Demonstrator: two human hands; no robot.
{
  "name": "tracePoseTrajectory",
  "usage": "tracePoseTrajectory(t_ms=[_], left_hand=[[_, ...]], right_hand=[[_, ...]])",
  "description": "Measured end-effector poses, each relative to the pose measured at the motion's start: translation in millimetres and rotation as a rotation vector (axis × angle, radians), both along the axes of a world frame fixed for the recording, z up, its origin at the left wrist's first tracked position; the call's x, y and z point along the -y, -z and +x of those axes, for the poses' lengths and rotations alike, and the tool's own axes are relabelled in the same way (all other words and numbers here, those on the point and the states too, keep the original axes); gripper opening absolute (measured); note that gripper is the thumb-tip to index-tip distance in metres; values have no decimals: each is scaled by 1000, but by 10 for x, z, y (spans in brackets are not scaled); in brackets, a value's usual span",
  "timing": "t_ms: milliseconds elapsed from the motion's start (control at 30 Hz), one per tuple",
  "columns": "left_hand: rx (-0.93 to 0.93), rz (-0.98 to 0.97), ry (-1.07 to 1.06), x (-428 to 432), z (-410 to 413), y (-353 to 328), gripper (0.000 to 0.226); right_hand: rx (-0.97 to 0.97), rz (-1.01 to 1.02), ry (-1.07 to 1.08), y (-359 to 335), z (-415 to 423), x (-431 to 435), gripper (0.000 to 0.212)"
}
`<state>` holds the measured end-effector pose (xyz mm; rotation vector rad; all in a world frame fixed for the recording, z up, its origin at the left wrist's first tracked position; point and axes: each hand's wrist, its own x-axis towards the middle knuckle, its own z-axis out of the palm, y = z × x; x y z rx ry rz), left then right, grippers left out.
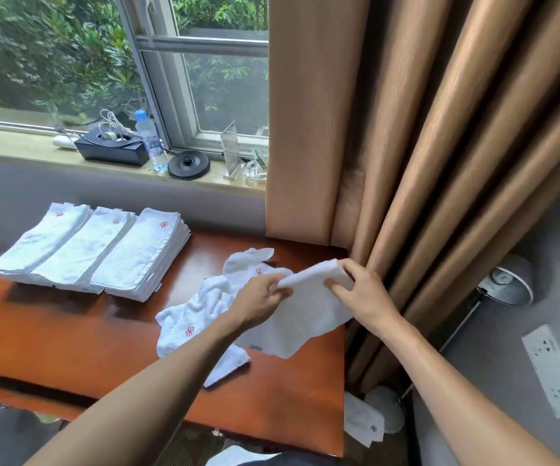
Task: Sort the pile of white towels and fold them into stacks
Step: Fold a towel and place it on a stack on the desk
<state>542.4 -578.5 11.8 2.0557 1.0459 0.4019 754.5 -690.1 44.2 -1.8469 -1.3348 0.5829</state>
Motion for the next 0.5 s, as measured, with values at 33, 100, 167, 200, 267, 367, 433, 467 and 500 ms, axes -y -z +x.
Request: tracePoseTrajectory(t_ms=[33,100,167,200,267,367,433,467,500], left_hand=[[-28,61,31,-7,42,-36,20],[-47,166,92,-31,125,-134,16],[-52,237,129,-34,188,-210,18],[-63,267,133,-33,195,-236,19],[-92,314,133,-42,162,-239,20],[-110,367,142,-53,111,-225,18],[-107,397,148,-59,130,-270,21],[-109,412,152,-56,132,-290,21],[-125,427,150,-51,114,-292,19]], right_hand=[[9,1,11,-8,-8,-7,14],[64,-28,41,-56,-27,-56,15],[178,-45,56,-105,-42,-94,15],[255,-34,60,-124,-47,-107,14],[366,-14,44,-141,-62,-113,20],[485,-74,-74,-151,-146,-142,27],[558,-93,-122,-137,-202,-185,20],[568,-88,-122,-115,-222,-187,16],[559,-86,-110,-80,-240,-169,16]])
